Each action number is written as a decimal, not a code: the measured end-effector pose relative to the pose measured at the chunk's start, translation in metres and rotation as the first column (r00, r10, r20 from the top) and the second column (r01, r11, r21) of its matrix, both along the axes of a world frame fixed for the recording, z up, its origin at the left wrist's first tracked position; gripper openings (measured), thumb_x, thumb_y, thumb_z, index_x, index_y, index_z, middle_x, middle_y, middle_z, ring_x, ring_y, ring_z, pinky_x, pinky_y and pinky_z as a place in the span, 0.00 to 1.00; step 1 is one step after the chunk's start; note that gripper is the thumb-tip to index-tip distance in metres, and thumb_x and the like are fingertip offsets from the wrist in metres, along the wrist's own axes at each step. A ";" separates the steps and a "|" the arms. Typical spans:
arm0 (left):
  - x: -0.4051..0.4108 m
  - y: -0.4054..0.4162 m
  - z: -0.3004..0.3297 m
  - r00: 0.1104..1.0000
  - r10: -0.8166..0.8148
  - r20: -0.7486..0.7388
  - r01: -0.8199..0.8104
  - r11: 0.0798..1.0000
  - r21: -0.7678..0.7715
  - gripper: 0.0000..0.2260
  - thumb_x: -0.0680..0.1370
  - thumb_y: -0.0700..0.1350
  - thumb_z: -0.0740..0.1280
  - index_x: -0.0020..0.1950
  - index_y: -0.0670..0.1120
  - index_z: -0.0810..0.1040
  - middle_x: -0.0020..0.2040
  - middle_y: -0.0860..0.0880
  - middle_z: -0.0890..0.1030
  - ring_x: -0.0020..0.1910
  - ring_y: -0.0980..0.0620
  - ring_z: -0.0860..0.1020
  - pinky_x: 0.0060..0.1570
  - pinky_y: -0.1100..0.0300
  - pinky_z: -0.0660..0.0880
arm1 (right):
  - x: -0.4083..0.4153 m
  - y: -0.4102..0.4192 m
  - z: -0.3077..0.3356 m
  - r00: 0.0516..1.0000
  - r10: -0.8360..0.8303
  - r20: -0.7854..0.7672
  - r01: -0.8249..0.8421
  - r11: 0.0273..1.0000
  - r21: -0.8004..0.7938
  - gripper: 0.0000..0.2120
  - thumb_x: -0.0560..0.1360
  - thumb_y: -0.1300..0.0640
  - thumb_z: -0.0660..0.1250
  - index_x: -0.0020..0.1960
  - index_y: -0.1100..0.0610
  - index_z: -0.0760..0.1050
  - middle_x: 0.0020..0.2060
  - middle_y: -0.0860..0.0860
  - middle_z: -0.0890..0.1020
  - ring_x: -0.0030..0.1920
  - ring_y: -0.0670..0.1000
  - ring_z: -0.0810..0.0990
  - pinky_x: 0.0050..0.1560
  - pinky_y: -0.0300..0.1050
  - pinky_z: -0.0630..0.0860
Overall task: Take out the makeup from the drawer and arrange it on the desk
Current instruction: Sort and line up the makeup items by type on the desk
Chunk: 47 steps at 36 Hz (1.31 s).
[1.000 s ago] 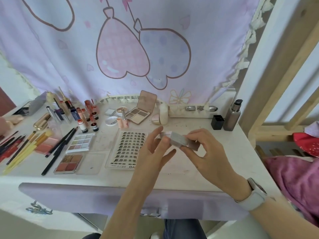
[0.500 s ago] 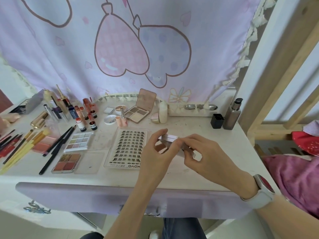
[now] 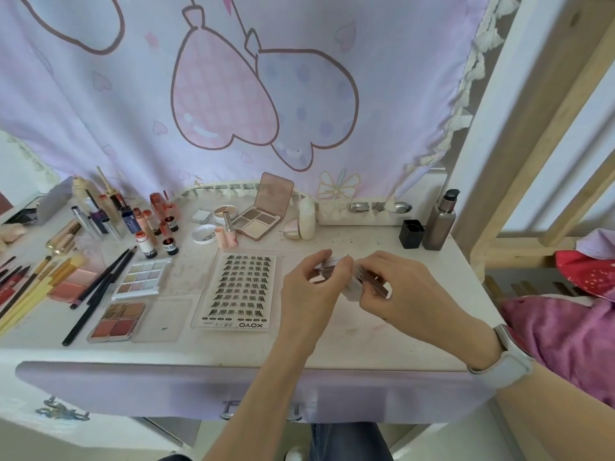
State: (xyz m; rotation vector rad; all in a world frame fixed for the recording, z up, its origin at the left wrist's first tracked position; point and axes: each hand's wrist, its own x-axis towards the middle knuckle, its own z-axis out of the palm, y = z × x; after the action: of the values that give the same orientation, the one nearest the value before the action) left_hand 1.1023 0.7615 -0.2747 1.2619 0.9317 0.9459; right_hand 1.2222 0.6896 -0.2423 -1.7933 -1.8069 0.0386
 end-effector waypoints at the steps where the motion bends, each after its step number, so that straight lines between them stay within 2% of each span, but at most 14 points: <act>1: 0.002 0.000 0.000 1.000 -0.005 0.005 0.005 1.000 -0.003 0.20 0.60 0.58 0.72 0.50 0.55 0.79 0.47 0.49 0.83 0.49 0.52 0.82 0.55 0.51 0.77 | 0.001 0.000 0.000 1.000 -0.005 0.004 0.005 1.000 -0.010 0.08 0.71 0.61 0.64 0.49 0.57 0.78 0.39 0.49 0.78 0.37 0.52 0.74 0.40 0.47 0.73; 11: 0.014 0.000 -0.002 0.999 -0.008 0.045 0.013 0.995 -0.095 0.19 0.62 0.56 0.72 0.51 0.54 0.79 0.50 0.47 0.83 0.52 0.50 0.81 0.54 0.51 0.78 | 0.013 0.004 -0.006 0.999 -0.037 0.015 0.037 0.999 -0.026 0.08 0.72 0.61 0.63 0.49 0.57 0.78 0.36 0.45 0.73 0.35 0.50 0.72 0.36 0.38 0.67; 15: 0.015 0.002 -0.002 0.992 -0.041 0.115 0.058 0.988 -0.145 0.17 0.68 0.50 0.74 0.55 0.49 0.79 0.52 0.44 0.82 0.50 0.48 0.82 0.51 0.54 0.80 | 0.020 0.006 -0.006 0.998 -0.032 -0.047 0.029 0.998 -0.062 0.08 0.73 0.58 0.62 0.49 0.57 0.78 0.39 0.48 0.78 0.38 0.50 0.75 0.41 0.43 0.72; 18: 0.013 0.006 -0.001 0.970 -0.124 0.207 0.160 0.973 -0.168 0.12 0.73 0.47 0.70 0.56 0.46 0.78 0.48 0.46 0.82 0.49 0.46 0.82 0.52 0.54 0.79 | 0.027 0.007 0.001 0.972 0.013 -0.235 -0.042 0.992 -0.116 0.10 0.74 0.53 0.62 0.52 0.49 0.79 0.44 0.45 0.80 0.44 0.44 0.77 0.49 0.43 0.75; 22: 0.015 0.009 0.001 0.930 -0.152 0.336 0.235 0.946 -0.223 0.22 0.78 0.45 0.64 0.70 0.40 0.65 0.57 0.40 0.80 0.54 0.44 0.81 0.60 0.49 0.75 | 0.033 0.008 0.015 0.956 0.104 -0.274 -0.147 0.978 -0.145 0.12 0.76 0.52 0.63 0.50 0.33 0.73 0.48 0.41 0.79 0.49 0.38 0.76 0.51 0.35 0.74; 26: 0.018 0.012 0.004 0.868 -0.138 0.477 0.285 0.925 -0.251 0.13 0.77 0.48 0.64 0.55 0.39 0.72 0.52 0.37 0.80 0.52 0.41 0.81 0.51 0.54 0.78 | 0.035 0.008 0.021 0.948 0.126 -0.294 -0.173 0.975 -0.140 0.12 0.75 0.51 0.65 0.54 0.35 0.73 0.52 0.39 0.77 0.53 0.37 0.75 0.53 0.34 0.73; 30: 0.023 0.015 0.003 0.829 -0.134 0.543 0.309 0.919 -0.246 0.14 0.71 0.52 0.67 0.45 0.41 0.80 0.47 0.40 0.82 0.47 0.43 0.82 0.44 0.56 0.79 | 0.036 0.011 0.023 0.950 0.081 -0.302 -0.132 0.980 -0.151 0.13 0.73 0.49 0.68 0.57 0.45 0.77 0.52 0.40 0.78 0.52 0.38 0.76 0.54 0.34 0.73; 33: 0.023 0.016 0.003 0.812 -0.100 0.575 0.309 0.910 -0.278 0.15 0.71 0.52 0.67 0.48 0.42 0.81 0.49 0.40 0.82 0.48 0.44 0.82 0.45 0.55 0.79 | 0.039 0.012 0.023 0.933 0.057 -0.355 -0.108 0.986 -0.126 0.10 0.73 0.49 0.67 0.54 0.43 0.78 0.48 0.38 0.81 0.48 0.35 0.77 0.50 0.29 0.72; 36: 0.022 0.020 0.002 0.826 -0.036 0.562 0.287 0.885 -0.366 0.13 0.77 0.50 0.62 0.51 0.42 0.79 0.46 0.43 0.82 0.43 0.47 0.82 0.39 0.57 0.79 | 0.040 0.012 0.023 0.920 0.023 -0.391 -0.052 0.997 -0.065 0.10 0.75 0.52 0.66 0.46 0.34 0.75 0.40 0.29 0.80 0.43 0.32 0.78 0.44 0.23 0.70; 38: 0.022 0.023 0.001 0.845 -0.011 0.534 0.274 0.868 -0.415 0.13 0.79 0.50 0.60 0.52 0.42 0.78 0.44 0.43 0.80 0.42 0.47 0.80 0.40 0.55 0.79 | 0.039 0.013 0.023 0.925 -0.027 -0.380 0.011 0.999 -0.044 0.09 0.74 0.49 0.63 0.42 0.34 0.74 0.37 0.29 0.79 0.39 0.34 0.79 0.41 0.24 0.70; 40: 0.023 0.025 0.001 0.868 -0.010 0.496 0.263 0.857 -0.444 0.14 0.80 0.51 0.58 0.54 0.42 0.77 0.46 0.43 0.79 0.44 0.46 0.79 0.43 0.53 0.78 | 0.041 0.015 0.019 0.921 -0.093 -0.379 0.086 0.996 -0.033 0.07 0.72 0.46 0.60 0.38 0.37 0.75 0.34 0.36 0.81 0.35 0.39 0.80 0.38 0.31 0.72; 43: 0.025 0.029 0.002 0.910 -0.027 0.414 0.235 0.856 -0.461 0.14 0.81 0.50 0.57 0.48 0.43 0.78 0.40 0.45 0.81 0.38 0.48 0.80 0.40 0.54 0.78 | 0.051 0.017 0.006 0.876 -0.200 -0.438 0.204 0.978 -0.038 0.11 0.74 0.51 0.61 0.38 0.49 0.80 0.32 0.43 0.82 0.31 0.40 0.81 0.35 0.39 0.73; 45: 0.028 0.032 0.004 0.943 -0.053 0.328 0.203 0.873 -0.443 0.14 0.82 0.49 0.57 0.46 0.43 0.78 0.35 0.47 0.82 0.35 0.49 0.80 0.40 0.54 0.78 | 0.060 0.018 -0.002 0.844 -0.294 -0.450 0.298 0.953 -0.063 0.11 0.74 0.53 0.61 0.38 0.52 0.79 0.28 0.43 0.81 0.30 0.40 0.82 0.34 0.42 0.73; 47: 0.032 0.034 0.006 0.969 -0.094 0.228 0.180 0.903 -0.391 0.13 0.82 0.47 0.56 0.48 0.43 0.77 0.39 0.47 0.81 0.36 0.50 0.80 0.40 0.55 0.78 | 0.070 0.019 -0.008 0.797 -0.361 -0.484 0.375 0.924 -0.073 0.11 0.73 0.55 0.61 0.36 0.53 0.79 0.25 0.44 0.81 0.30 0.43 0.82 0.34 0.41 0.75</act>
State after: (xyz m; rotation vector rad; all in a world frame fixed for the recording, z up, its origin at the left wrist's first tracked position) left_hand 1.1344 0.7954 -0.2685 0.8426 0.8144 0.7049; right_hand 1.2921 0.7083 -0.2506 -1.8750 -1.0784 0.2902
